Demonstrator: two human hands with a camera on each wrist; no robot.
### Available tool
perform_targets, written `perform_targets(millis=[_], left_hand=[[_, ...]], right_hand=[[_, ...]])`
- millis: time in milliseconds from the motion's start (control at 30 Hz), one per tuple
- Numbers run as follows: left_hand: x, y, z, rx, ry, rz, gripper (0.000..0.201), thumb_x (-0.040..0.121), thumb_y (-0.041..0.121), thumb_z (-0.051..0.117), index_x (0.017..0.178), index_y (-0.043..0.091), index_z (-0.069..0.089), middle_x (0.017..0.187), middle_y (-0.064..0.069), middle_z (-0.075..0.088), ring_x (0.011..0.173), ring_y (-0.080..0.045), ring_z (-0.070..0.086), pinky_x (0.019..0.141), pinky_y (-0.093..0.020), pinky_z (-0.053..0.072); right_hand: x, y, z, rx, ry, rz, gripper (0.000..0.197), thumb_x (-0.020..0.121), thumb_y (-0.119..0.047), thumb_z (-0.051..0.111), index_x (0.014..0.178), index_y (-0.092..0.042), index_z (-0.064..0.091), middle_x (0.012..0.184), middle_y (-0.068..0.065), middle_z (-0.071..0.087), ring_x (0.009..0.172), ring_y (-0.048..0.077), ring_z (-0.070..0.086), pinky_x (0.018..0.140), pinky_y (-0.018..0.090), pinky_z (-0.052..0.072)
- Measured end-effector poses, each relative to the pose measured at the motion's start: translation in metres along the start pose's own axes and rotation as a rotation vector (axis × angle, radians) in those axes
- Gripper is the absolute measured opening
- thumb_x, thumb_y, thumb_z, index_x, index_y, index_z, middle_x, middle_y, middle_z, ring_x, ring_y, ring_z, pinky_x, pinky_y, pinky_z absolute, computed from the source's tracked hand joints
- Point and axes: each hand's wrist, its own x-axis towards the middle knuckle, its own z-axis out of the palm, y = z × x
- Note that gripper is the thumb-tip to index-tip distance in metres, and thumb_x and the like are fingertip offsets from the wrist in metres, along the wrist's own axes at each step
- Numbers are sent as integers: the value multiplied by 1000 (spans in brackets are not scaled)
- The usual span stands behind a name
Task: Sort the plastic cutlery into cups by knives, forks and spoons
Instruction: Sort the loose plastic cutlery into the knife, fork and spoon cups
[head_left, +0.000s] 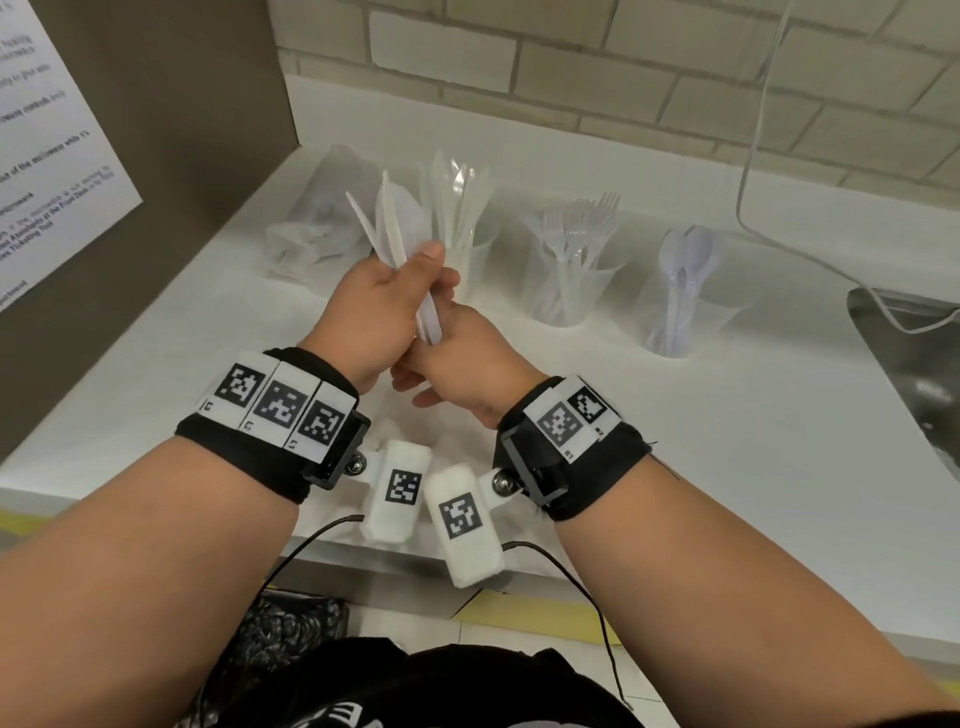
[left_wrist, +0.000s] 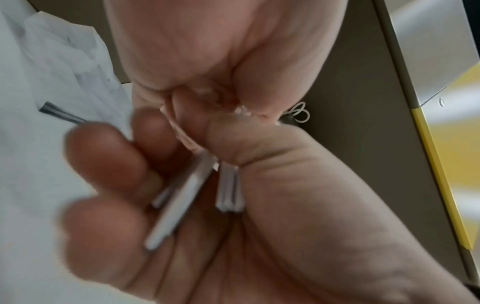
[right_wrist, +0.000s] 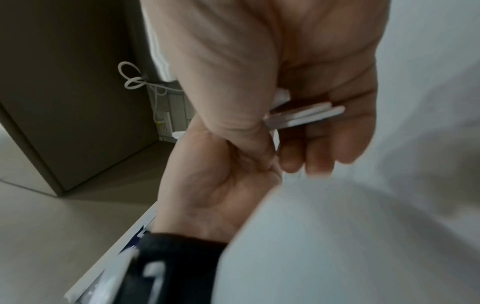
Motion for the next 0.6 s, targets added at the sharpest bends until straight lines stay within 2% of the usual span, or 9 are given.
perform_targets(millis=[67,133,233,300,333,433,500,533,600], left_hand=[[0,0,-1,23,-27,8,38,96,40,50,87,10,71,88,-2,74,79,-13,70,72,-30,52],[-1,4,-5,-15,-111,16,33,95,36,53,87,9,71,91,-3,75,84,-18,71,75,-37,54],[-6,9,-15,-157,-345,63,17,88,31,64,80,18,72,96,-10,74,96,-23,69,83,-37,55],[-13,11,-17,-201,-515,67,20,80,38,67,69,21,71,99,-12,73,106,-26,66,84,-35,56],[-15,11,-14,-231,-536,52,27,80,39,64,62,18,66,97,-13,73,106,-27,67,81,-32,56],[-14,13,-4,-282,-388,-16,43,91,35,56,59,7,48,89,-20,72,103,-30,68,84,-36,57],[-8,9,-1,-313,-194,-82,40,94,32,54,68,2,50,77,-17,72,95,-28,71,81,-37,58],[-4,7,-2,-348,-97,-102,41,95,32,55,66,3,51,65,-12,68,86,-26,72,77,-37,57],[3,2,-7,-318,76,-104,45,92,35,58,53,15,49,47,-3,51,58,-22,61,68,-35,52]], right_hand=[[-3,-2,-2,-15,-10,-31,11,91,-8,52,84,-16,53,62,8,55,53,19,58,49,31,51],[-5,-1,-7,55,-66,-50,1,90,-7,55,89,-6,55,57,10,47,39,12,43,38,19,35],[-10,4,-18,253,-272,-41,16,93,-9,57,101,3,49,43,0,36,30,5,29,39,13,18],[-14,6,-20,309,-411,-31,25,95,-9,55,108,9,45,36,-4,33,26,4,27,39,13,16],[-15,7,-18,315,-466,-25,23,95,-11,54,101,10,47,34,-5,33,25,4,28,37,10,18],[-10,7,-12,342,-436,-6,27,88,-18,58,72,3,54,40,-2,45,31,8,42,38,16,36],[-5,8,-15,174,-295,-31,12,89,-20,65,80,-12,63,63,1,62,56,13,61,58,30,53],[-4,7,-20,42,-223,-55,8,87,-25,68,90,-17,66,76,0,66,70,12,64,68,31,54],[-1,8,-31,-85,-54,-60,23,78,-33,77,97,-25,66,88,-3,65,80,8,61,70,24,52]])
